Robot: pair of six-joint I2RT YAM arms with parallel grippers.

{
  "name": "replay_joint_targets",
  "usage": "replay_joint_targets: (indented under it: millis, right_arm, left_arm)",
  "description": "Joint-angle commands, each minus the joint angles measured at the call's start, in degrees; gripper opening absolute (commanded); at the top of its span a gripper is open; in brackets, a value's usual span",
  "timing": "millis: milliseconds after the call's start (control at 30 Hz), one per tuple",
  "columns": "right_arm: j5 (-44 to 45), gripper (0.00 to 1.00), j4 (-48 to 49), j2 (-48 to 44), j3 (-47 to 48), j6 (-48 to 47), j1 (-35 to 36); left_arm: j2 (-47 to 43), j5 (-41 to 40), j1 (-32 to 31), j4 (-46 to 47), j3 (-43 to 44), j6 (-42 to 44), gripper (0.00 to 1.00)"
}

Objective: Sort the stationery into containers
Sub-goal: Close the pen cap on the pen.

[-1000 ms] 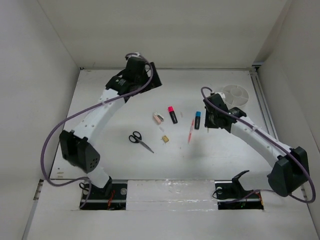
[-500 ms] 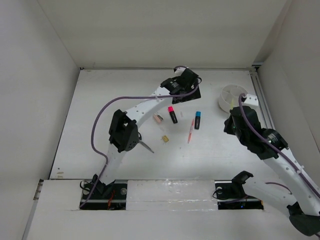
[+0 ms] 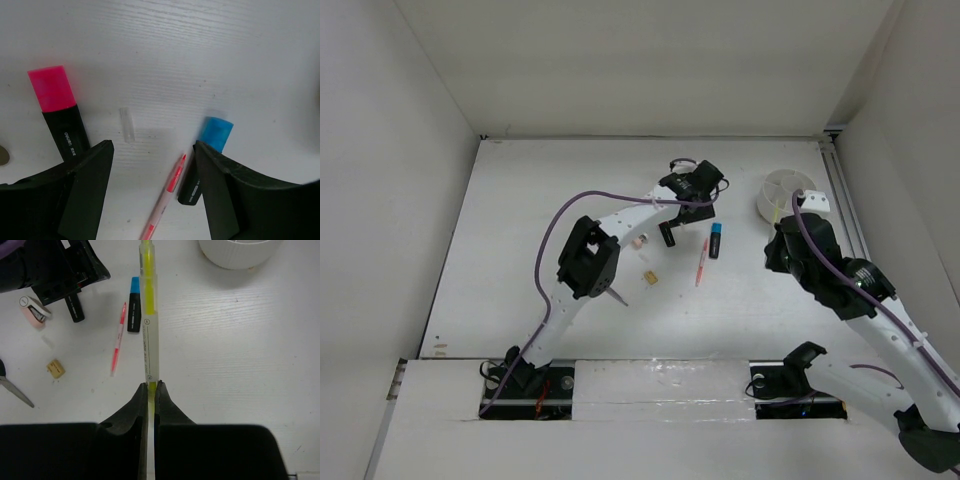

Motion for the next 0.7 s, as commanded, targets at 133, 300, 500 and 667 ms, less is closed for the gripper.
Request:
replay_joint_targets:
  millis: [133, 300, 500, 667]
  right_arm:
    - [-1.0, 0.00, 3.4, -0.4, -0.3, -1.5, 0.7]
    - [-1.0, 0.00, 3.4, -0.4, -0.3, -1.5, 0.7]
    - [-1.6, 0.00, 3.4, -0.4, -0.3, -1.5, 1.2]
    - [-1.6, 0.00, 3.4, -0.4, -0.9, -1.5, 1.7]
  left_arm:
    - [0.6, -2.9, -0.1, -2.4, 1.1, -2.9, 0.60]
    - [1.9, -4.0, -0.1, -2.4, 0.5, -3.4, 0.55]
    - [4.4, -4.7, -0.1, -3.1, 1.1, -3.4, 0.48]
    - [4.9, -5.3, -0.1, -3.6, 1.1, -3.4, 0.47]
